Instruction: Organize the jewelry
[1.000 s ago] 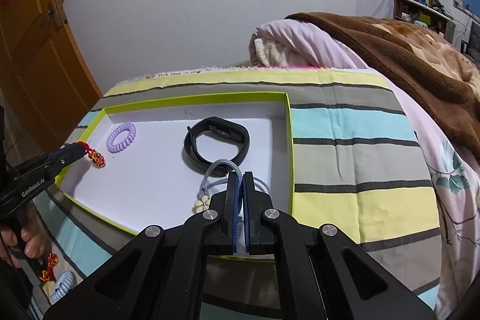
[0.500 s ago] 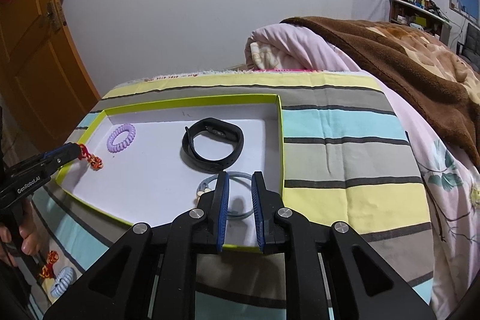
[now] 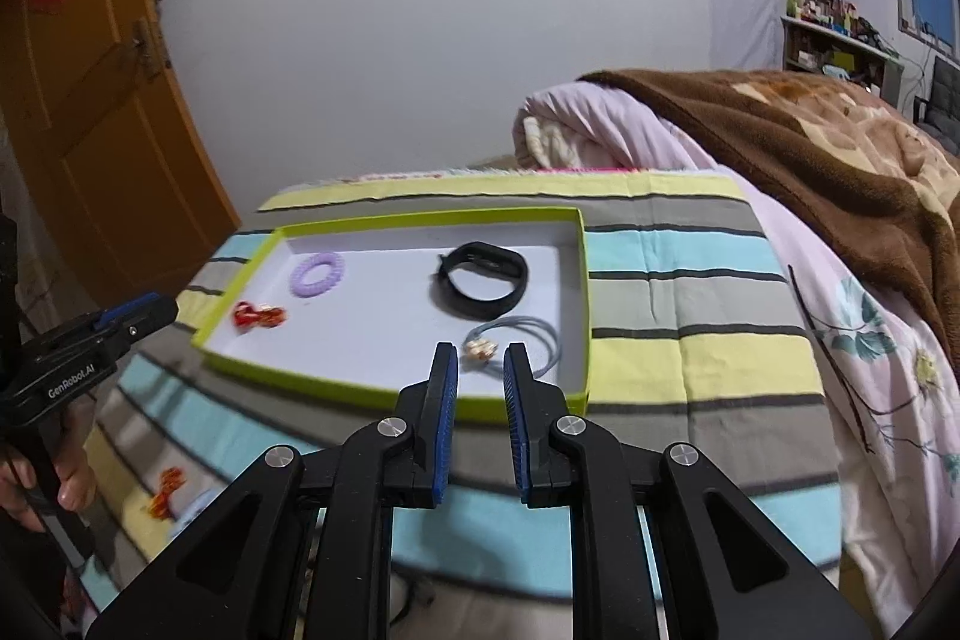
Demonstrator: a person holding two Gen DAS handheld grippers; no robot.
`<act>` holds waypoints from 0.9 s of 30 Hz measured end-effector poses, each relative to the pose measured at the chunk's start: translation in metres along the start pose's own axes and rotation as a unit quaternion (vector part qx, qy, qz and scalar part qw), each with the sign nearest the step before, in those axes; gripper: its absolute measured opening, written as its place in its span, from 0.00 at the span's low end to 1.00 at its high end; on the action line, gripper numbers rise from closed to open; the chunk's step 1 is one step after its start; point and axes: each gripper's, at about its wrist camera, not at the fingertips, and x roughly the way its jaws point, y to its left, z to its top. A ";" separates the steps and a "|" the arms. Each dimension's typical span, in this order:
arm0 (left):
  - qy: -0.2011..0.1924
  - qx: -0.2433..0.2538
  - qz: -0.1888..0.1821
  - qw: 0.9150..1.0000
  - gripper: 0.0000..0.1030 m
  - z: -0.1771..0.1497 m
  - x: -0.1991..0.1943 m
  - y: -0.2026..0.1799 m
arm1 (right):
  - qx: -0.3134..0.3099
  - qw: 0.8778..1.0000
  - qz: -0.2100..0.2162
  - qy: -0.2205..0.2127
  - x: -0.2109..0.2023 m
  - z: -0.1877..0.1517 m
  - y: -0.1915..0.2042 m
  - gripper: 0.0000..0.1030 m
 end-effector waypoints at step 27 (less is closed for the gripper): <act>-0.048 0.000 0.014 0.999 0.28 -0.082 -0.139 -0.020 | -0.020 0.998 0.042 -0.033 -0.138 -0.098 0.056 0.16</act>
